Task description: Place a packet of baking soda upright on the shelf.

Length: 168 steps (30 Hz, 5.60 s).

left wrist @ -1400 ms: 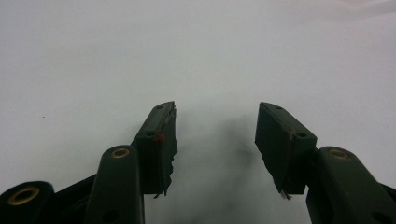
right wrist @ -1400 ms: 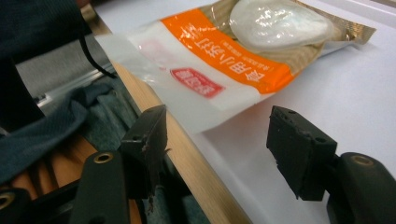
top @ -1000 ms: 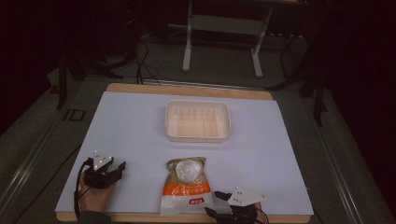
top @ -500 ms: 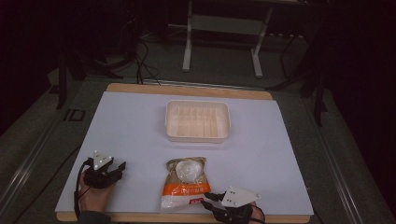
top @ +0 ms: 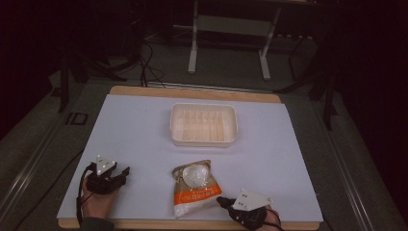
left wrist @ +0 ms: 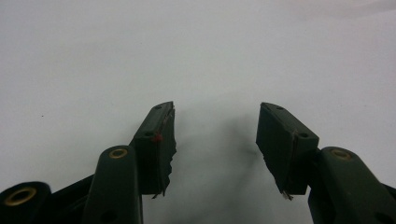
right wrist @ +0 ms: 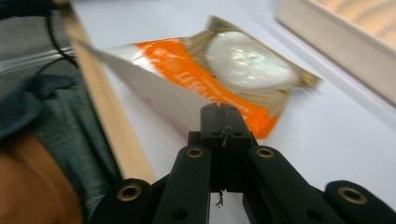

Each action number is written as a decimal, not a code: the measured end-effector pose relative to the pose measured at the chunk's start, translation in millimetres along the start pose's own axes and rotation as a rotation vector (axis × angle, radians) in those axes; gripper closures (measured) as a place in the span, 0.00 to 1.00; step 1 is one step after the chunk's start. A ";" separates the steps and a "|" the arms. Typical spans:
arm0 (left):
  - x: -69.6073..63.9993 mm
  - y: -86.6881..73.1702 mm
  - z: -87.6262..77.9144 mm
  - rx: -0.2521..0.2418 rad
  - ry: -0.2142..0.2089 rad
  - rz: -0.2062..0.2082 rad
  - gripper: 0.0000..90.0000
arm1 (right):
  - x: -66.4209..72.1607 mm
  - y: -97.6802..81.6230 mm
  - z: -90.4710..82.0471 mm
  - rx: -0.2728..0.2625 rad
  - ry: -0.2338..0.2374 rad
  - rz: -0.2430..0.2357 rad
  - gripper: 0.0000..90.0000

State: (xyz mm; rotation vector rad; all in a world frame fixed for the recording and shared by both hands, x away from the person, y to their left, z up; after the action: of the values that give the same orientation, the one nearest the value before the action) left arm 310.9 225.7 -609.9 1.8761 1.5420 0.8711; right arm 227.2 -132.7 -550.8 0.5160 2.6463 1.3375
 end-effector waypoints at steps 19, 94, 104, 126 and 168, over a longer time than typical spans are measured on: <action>0.0 -0.1 0.2 0.002 0.000 0.000 0.52 | -110.3 -6.8 -8.7 0.004 -0.178 0.131 1.00; -0.2 -0.4 0.9 0.007 0.002 0.006 0.52 | -71.2 -36.8 -19.6 -0.146 -0.243 0.550 0.80; -0.2 -0.3 0.8 0.007 0.001 0.005 0.52 | -89.1 -35.8 -8.5 -0.175 -0.156 0.668 0.97; -0.2 -0.3 0.7 0.006 0.002 0.004 0.52 | -84.3 42.7 -19.4 -0.278 -0.065 0.552 1.00; 0.0 0.1 0.3 0.004 0.000 0.002 0.52 | -85.9 143.6 -23.2 -0.401 -0.033 0.386 1.00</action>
State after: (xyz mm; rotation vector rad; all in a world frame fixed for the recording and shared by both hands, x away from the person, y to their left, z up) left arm 311.2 225.7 -610.1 1.8801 1.5431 0.8693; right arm 335.8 -102.3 -425.1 1.0065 2.2307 1.8833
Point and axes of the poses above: each handheld gripper's, and its own axes: z roughly forward along the jaws, y roughly out of its top, x roughly to its left, the point moved 9 cm from there along z, roughly forward along the jaws, and after that the axes turned 11 degrees about y, right-handed, at the moved point
